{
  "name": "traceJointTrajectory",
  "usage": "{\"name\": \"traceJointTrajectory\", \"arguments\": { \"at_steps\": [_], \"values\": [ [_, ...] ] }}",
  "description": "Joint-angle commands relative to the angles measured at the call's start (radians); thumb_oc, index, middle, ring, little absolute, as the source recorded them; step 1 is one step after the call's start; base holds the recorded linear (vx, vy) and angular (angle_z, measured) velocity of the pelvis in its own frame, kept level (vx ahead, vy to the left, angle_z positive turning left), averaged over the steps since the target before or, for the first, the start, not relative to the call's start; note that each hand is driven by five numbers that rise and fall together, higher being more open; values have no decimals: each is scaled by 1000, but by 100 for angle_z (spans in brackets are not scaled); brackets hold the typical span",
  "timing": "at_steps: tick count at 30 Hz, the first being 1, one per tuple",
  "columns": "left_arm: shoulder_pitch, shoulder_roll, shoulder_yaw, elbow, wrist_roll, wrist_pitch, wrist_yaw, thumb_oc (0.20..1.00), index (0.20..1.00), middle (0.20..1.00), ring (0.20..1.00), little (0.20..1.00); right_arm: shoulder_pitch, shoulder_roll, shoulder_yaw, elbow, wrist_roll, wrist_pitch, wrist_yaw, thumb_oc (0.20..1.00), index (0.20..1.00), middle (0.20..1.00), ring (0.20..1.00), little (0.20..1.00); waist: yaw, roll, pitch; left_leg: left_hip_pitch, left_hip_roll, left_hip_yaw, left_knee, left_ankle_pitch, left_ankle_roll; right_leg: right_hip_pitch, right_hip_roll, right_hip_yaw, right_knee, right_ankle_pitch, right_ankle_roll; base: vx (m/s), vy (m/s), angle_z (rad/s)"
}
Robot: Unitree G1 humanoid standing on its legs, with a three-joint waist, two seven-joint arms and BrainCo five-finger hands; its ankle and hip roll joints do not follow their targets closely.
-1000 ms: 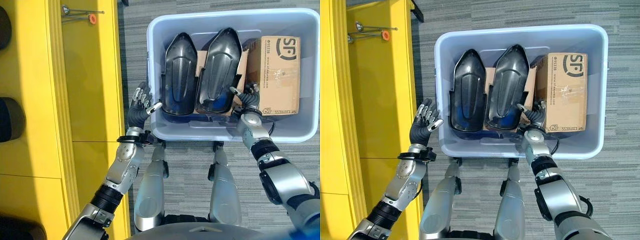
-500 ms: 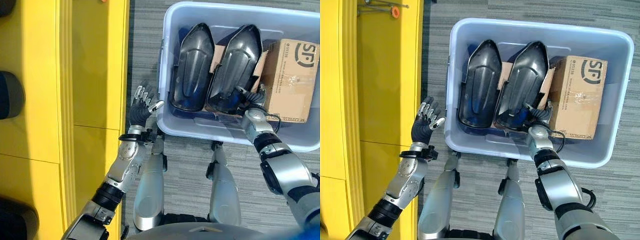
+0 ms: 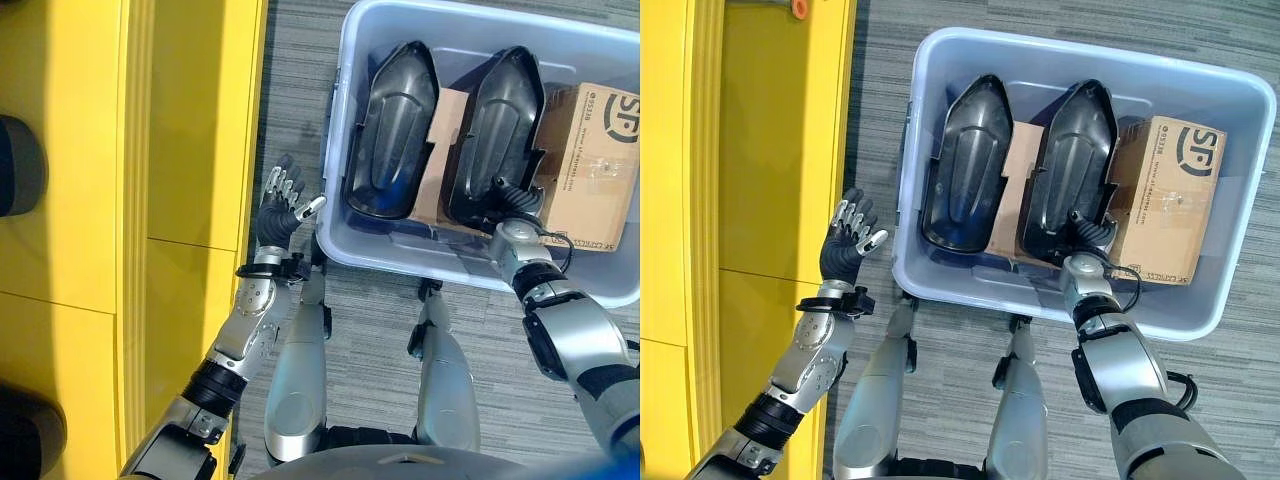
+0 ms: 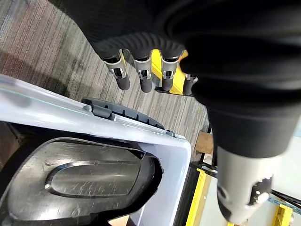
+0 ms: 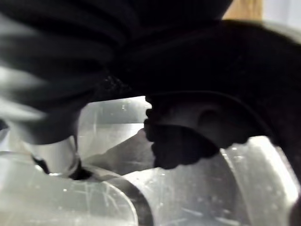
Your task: Move parts from the plastic box to the shelf.
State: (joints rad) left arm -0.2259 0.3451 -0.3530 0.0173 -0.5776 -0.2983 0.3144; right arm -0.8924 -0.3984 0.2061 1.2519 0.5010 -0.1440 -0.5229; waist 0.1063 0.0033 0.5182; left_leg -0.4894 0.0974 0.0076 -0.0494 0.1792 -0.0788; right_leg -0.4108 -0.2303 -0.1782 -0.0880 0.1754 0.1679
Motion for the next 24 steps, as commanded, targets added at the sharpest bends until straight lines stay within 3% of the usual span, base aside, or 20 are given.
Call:
{"name": "traceJointTrajectory", "arguments": {
  "at_steps": [1, 15, 24],
  "values": [
    [21, 49, 10, -120, 19, -63, 7, 1000, 1000, 1000, 1000, 1000, -2, 36, 33, 14, -50, 41, 5, 200, 200, 200, 200, 200, 29, -26, 2, 26, 20, -8, 24, -99, -15, -22, -66, 17, 108, -31, 32, 0, 0, 0],
    [34, 48, 17, -105, 14, -68, 5, 1000, 1000, 1000, 1000, 1000, 63, 41, -12, 16, -28, 30, -3, 200, 200, 200, 200, 200, 12, -31, 2, 70, 26, -7, 26, -105, -12, 5, -59, 30, 122, -42, 29, -3, -1, -1],
    [50, 52, 27, -91, -1, -68, -18, 1000, 1000, 1000, 1000, 1000, 166, 1, -108, -55, 105, -48, 0, 200, 200, 200, 200, 200, -7, -37, -26, 109, 29, -8, 16, -104, -12, 33, -59, 35, 123, -47, 30, 0, 0, 0]
  ]
}}
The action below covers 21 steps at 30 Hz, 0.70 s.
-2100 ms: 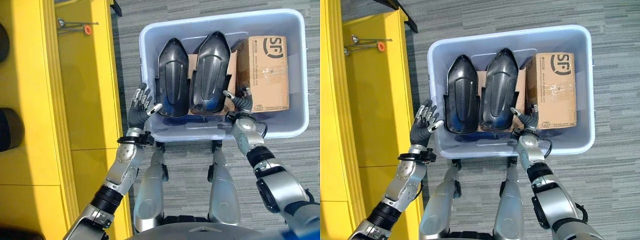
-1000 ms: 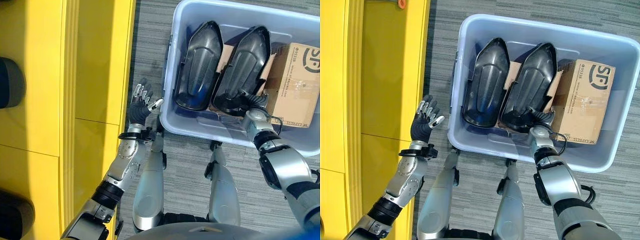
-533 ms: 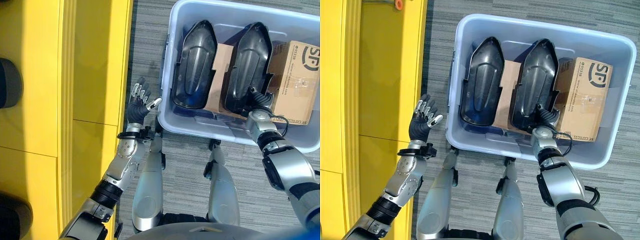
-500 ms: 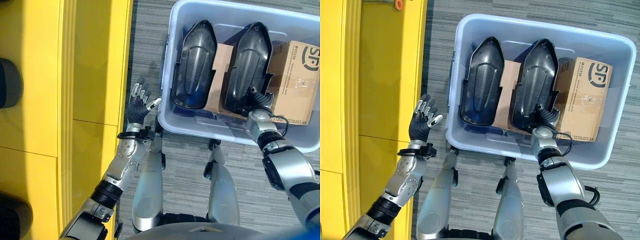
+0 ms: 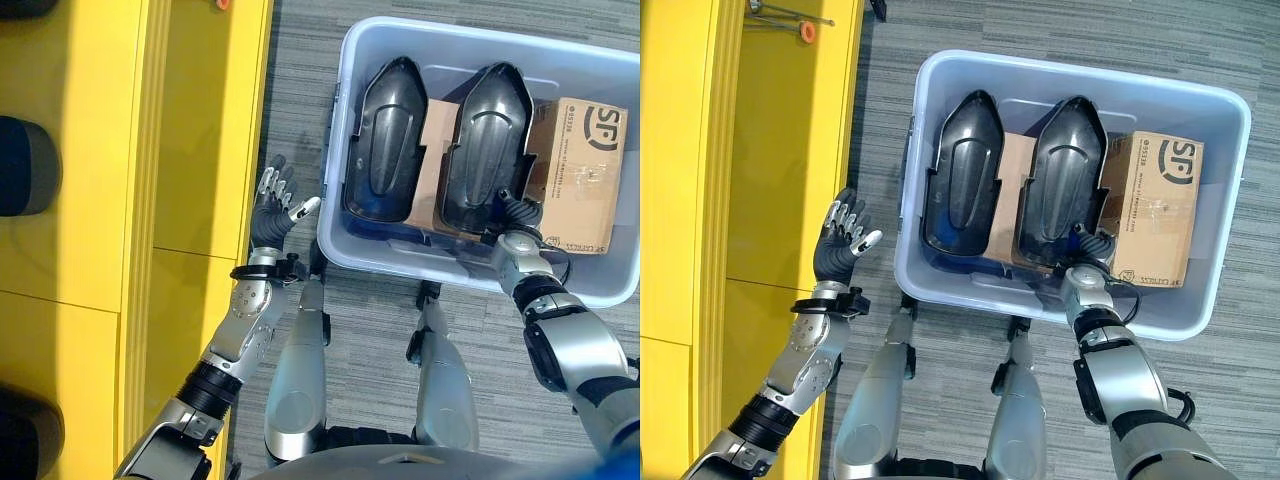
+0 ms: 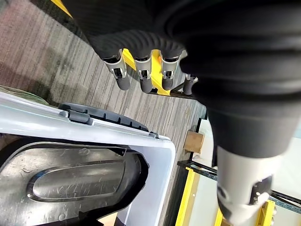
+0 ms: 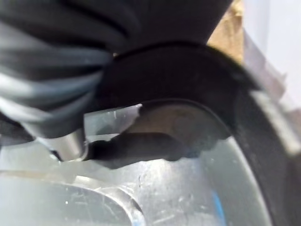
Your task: Move parts from the plastic box to the shelf.
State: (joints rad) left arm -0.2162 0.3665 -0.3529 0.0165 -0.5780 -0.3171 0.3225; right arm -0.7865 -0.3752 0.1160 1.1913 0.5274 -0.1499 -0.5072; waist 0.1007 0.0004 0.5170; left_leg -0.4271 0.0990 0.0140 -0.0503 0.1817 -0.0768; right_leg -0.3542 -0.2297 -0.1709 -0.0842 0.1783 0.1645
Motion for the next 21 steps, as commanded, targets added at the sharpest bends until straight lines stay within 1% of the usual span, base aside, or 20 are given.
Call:
{"name": "traceJointTrajectory", "arguments": {
  "at_steps": [1, 7, 8, 9, 10, 11, 14, 21],
  "values": [
    [46, 30, 28, -89, -6, -50, -29, 1000, 1000, 1000, 1000, 1000, 76, -22, -22, -14, 91, -53, -16, 200, 200, 200, 200, 200, -3, -34, -26, 56, 30, -15, 15, -111, -15, -17, -57, 29, 122, -55, 33, 0, 0, 0],
    [71, 29, 48, -81, -14, -43, -39, 1000, 1000, 1000, 1000, 1000, 156, -19, -41, -139, 108, -96, -12, 200, 200, 200, 200, 200, -22, -51, -41, 64, 33, -11, 16, -108, -15, -14, -49, 37, 122, -55, 29, 3, -13, -2],
    [80, 32, 60, -81, -21, -43, -40, 1000, 1000, 1000, 1000, 1000, 182, -17, -49, -191, 107, -112, -18, 200, 200, 200, 200, 200, -27, -56, -46, 71, 35, -12, 15, -109, -16, -9, -46, 40, 120, -55, 28, 8, -41, -8],
    [81, 32, 60, -81, -21, -42, -40, 1000, 1000, 1000, 1000, 1000, 184, -16, -49, -193, 106, -111, -20, 200, 200, 200, 200, 200, -27, -56, -46, 72, 35, -12, 15, -108, -16, -8, -45, 40, 120, -55, 28, 9, -50, -7],
    [88, 33, 69, -82, -23, -40, -42, 1000, 1000, 1000, 1000, 1000, 206, -13, -60, -241, 111, -130, -23, 200, 200, 200, 200, 200, -32, -59, -50, 79, 39, -11, 13, -107, -17, -4, -42, 42, 121, -57, 27, 4, -23, -3],
    [89, 33, 69, -82, -23, -40, -42, 1000, 1000, 1000, 1000, 1000, 208, -12, -60, -243, 110, -129, -24, 200, 200, 200, 200, 200, -32, -59, -50, 80, 40, -11, 12, -107, -17, -4, -41, 42, 121, -57, 27, 3, -37, -2],
    [96, 31, 77, -81, -27, -37, -46, 1000, 1000, 1000, 1000, 1000, 241, -3, -77, -317, 119, -157, -26, 200, 200, 200, 200, 200, -39, -63, -57, 88, 43, -9, 13, -107, -17, 0, -38, 48, 123, -61, 24, 0, 0, 0],
    [104, 32, 85, -81, -26, -30, -54, 1000, 1000, 1000, 1000, 1000, 269, 10, -90, -393, 114, -176, -32, 200, 200, 200, 200, 200, -46, -63, -68, 101, 43, -9, 8, -108, -16, 10, -37, 50, 121, -62, 24, 1, -9, -3]
  ]
}}
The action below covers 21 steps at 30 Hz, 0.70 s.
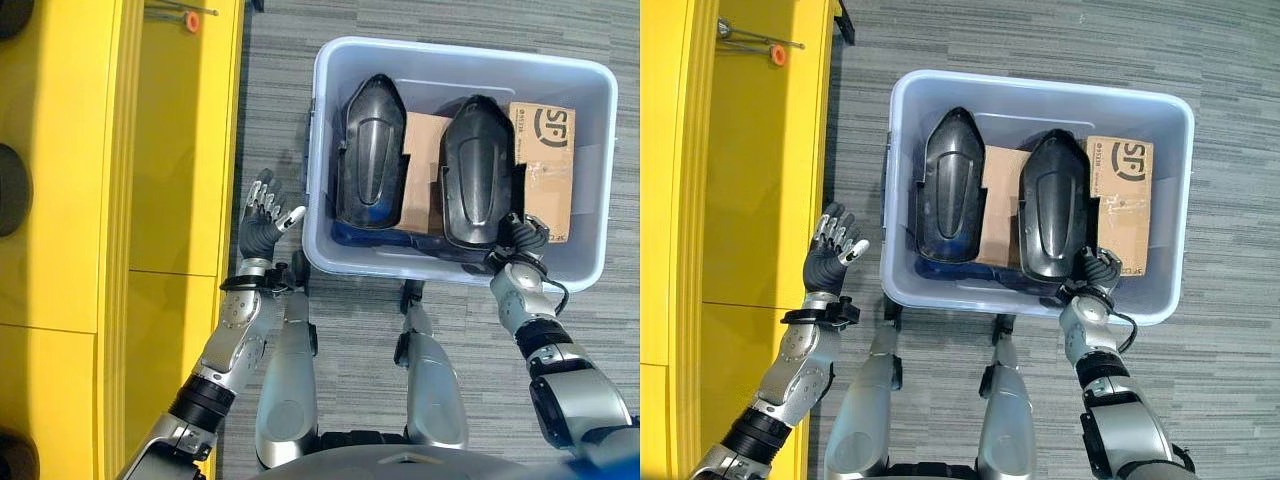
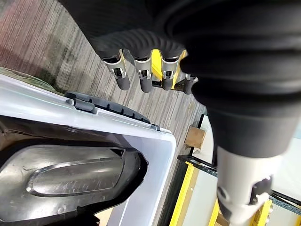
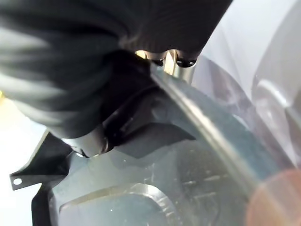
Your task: Move parts from the plastic box to the shelf.
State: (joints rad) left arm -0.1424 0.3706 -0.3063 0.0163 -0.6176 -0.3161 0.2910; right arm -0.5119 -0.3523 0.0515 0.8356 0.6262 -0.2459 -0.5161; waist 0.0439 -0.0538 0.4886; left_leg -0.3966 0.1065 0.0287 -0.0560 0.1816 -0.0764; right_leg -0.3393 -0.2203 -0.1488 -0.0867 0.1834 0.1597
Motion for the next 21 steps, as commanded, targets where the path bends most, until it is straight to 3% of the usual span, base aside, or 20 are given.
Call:
{"name": "traceJointTrajectory", "arguments": {
  "at_steps": [1, 7, 21],
  "values": [
    [31, 28, 41, -81, 13, -31, -24, 1000, 1000, 1000, 1000, 1000, -1, -12, -26, -47, 10, -80, -23, 200, 200, 200, 200, 200, 10, -9, -41, 71, 36, -24, 14, -108, -17, -4, -46, 27, 123, -67, 28, 1, -13, -7],
    [41, 25, 56, -83, 17, -29, -27, 1000, 1000, 1000, 1000, 1000, 37, -6, -25, -133, -25, -88, -27, 200, 200, 200, 200, 200, 4, -10, -52, 81, 38, -24, 12, -109, -17, 7, -45, 26, 122, -71, 29, 4, -7, -4],
    [96, 32, 128, -86, 42, -20, -61, 1000, 1000, 1000, 1000, 1000, 232, 8, -51, -535, -153, -115, 29, 200, 200, 200, 200, 200, -17, -32, -118, 145, 48, -25, -1, -115, -24, 71, -43, 18, 112, -79, 34, 5, -1, 0]
  ]
}}
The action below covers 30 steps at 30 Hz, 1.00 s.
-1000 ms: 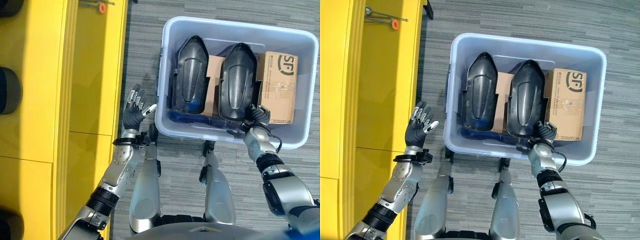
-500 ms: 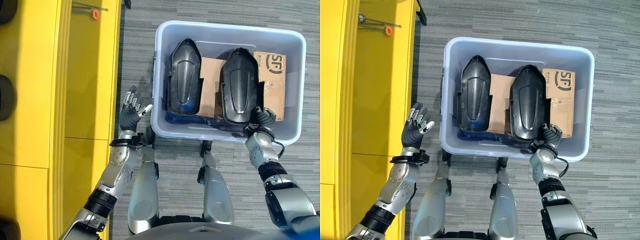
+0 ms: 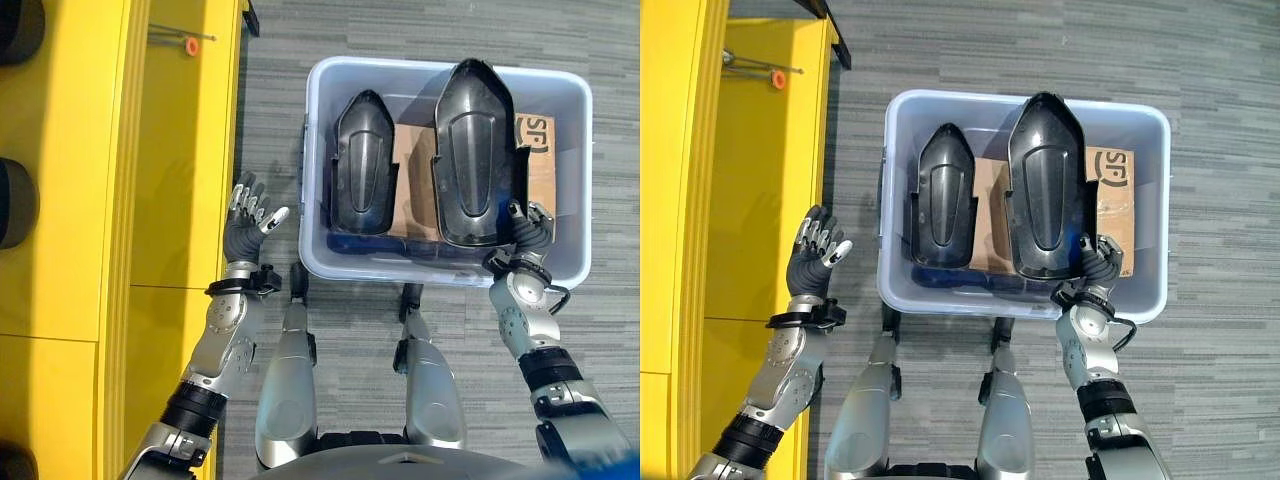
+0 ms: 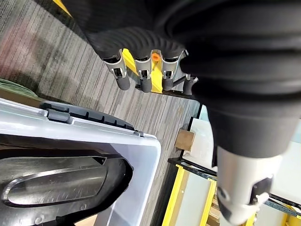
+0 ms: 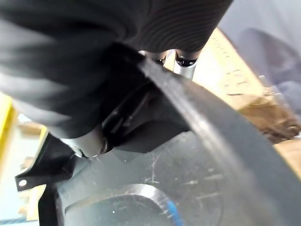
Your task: Move parts from the plastic box to the shelf.
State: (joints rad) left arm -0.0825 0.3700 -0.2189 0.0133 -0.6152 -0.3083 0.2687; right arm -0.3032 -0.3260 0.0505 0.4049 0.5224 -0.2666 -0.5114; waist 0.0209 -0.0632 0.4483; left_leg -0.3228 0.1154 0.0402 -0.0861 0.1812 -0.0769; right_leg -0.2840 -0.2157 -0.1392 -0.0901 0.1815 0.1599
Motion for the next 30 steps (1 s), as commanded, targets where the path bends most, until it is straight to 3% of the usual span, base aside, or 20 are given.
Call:
{"name": "traceJointTrajectory", "arguments": {
  "at_steps": [1, 8, 12, 22, 27, 30],
  "values": [
    [37, 33, 41, -83, 40, -27, -39, 1000, 1000, 1000, 1000, 1000, 25, -18, -50, -105, -50, -93, 24, 200, 200, 200, 200, 200, 6, -23, -78, 72, 39, -36, 29, -114, -24, 17, -47, 8, 115, -77, 34, 31, -5, -1],
    [82, 41, 83, -83, 55, -15, -66, 1000, 1000, 1000, 1000, 1000, 110, -29, -49, -247, -70, -79, 98, 200, 200, 200, 200, 200, -4, -22, -134, 150, 45, -40, 14, -122, -25, 82, -36, 7, 122, -107, 33, 53, -21, 0],
    [121, 39, 114, -75, 62, -2, -88, 1000, 1000, 1000, 1000, 1000, 176, -35, -50, -333, -26, -65, 177, 200, 200, 200, 200, 200, -16, -13, -164, 209, 54, -36, 21, -136, -22, 112, -29, 23, 189, -160, 25, 54, -18, 0],
    [227, 35, 162, -79, 59, 20, -155, 1000, 1000, 1000, 1000, 1000, 246, -67, -34, -412, 22, -38, 290, 200, 200, 200, 200, 200, -36, 3, -251, 306, 120, -36, 21, -137, -35, 151, 37, 55, 286, -256, -6, 32, -79, -2],
    [276, 30, 175, -95, 46, 25, -177, 1000, 1000, 1000, 1000, 1000, 229, -93, -6, -434, 35, -34, 325, 200, 200, 200, 200, 200, -24, 15, -272, 313, 168, -54, 16, -102, -45, 140, 93, 46, 344, -302, -43, -37, -149, -2],
    [290, 31, 194, -102, 45, 22, -176, 1000, 1000, 1000, 1000, 1000, 170, -102, 38, -421, 34, -35, 326, 200, 200, 200, 200, 200, 6, 24, -273, 280, 207, -85, 8, -23, -63, 130, 146, 24, 334, -306, -69, -131, -206, 1]
  ]
}}
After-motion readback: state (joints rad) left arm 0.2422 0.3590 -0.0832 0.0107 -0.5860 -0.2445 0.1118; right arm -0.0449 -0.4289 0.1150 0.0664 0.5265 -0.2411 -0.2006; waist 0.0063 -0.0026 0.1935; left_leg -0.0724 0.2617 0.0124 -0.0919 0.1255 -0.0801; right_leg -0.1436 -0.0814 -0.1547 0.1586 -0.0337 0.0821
